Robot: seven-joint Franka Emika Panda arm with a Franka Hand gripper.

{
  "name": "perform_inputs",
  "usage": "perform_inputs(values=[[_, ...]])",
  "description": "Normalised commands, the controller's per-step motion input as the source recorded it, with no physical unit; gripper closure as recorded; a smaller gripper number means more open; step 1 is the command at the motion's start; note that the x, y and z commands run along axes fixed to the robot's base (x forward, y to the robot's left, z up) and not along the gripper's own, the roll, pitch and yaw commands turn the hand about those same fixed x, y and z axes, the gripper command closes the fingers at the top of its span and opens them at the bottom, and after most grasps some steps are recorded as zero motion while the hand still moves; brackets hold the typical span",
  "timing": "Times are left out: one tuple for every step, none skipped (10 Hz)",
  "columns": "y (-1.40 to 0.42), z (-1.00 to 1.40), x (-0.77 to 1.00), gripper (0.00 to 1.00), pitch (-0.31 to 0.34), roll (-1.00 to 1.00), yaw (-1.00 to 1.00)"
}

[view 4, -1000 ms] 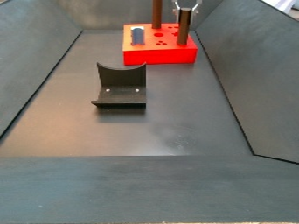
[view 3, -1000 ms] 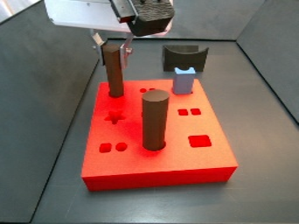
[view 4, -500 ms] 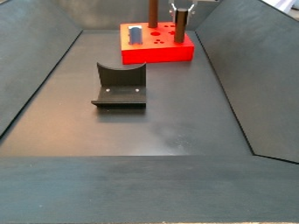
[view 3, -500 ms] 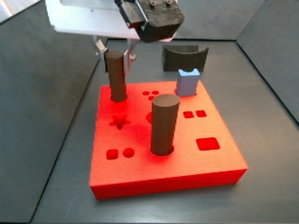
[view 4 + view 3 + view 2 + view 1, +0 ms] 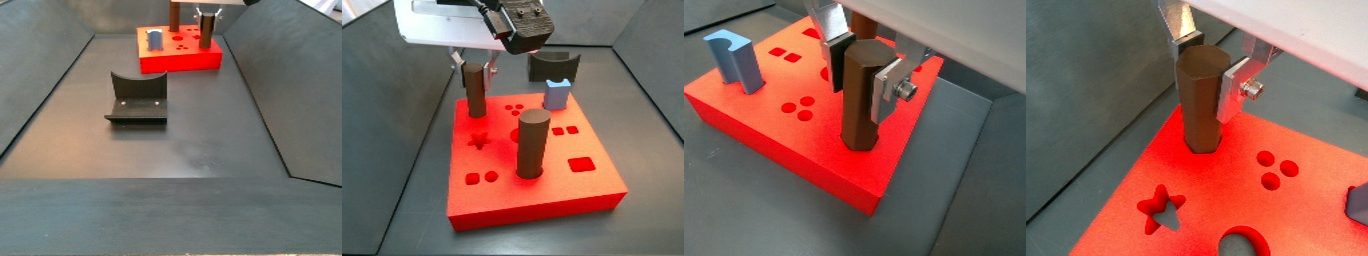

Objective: Pick up the hexagon object. Move up. Place the hexagon object on the fixture. Regrasp the hexagon object. Move to above the board. Insert the hexagon object.
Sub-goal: Insert the hexagon object.

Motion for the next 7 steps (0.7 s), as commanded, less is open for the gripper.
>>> perform_inputs(values=[[-0.06,-0.61,-0.09,1.0,-0.149,0.36,0.13],[-0.1,-0.65,-0.09,1.0,-0.147,0.34,0.12],[-0.22,-0.66,-0.09,1.0,-0.17,0.3,0.06],[0.0,0.0,0.08,1.0,0.064,0.0,0.0],[0.0,0.0,0.0,1.0,0.004,0.0,0.0],[0.0,0.0,0.0,1.0,0.0,0.02,0.0],[0.0,0.0,0.0,1.0,0.0,0.0,0.0]])
